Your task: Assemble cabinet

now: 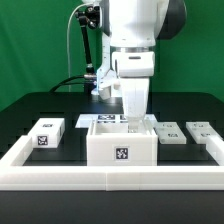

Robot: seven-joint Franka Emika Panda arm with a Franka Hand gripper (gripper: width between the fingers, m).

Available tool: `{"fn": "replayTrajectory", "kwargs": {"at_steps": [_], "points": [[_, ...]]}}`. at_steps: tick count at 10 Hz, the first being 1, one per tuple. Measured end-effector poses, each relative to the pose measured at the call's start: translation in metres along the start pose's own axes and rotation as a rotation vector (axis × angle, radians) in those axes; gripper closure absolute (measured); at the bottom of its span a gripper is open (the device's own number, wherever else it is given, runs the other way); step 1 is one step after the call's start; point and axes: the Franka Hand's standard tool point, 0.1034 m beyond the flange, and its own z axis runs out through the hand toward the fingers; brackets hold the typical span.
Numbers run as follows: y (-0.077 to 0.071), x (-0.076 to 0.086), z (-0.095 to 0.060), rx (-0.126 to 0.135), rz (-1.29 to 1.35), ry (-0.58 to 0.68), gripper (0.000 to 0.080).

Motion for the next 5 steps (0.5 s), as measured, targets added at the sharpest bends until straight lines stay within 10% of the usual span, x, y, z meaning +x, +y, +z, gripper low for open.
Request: {"fn": "replayTrajectory", "kwargs": {"at_steps": [3,5], "points": [[-0.0026,0.0017,0.0077,0.014,0.004,0.003,0.0003],[-0.0025,0.0017,0.0078,0.014,0.007,0.003,0.0248]]}}
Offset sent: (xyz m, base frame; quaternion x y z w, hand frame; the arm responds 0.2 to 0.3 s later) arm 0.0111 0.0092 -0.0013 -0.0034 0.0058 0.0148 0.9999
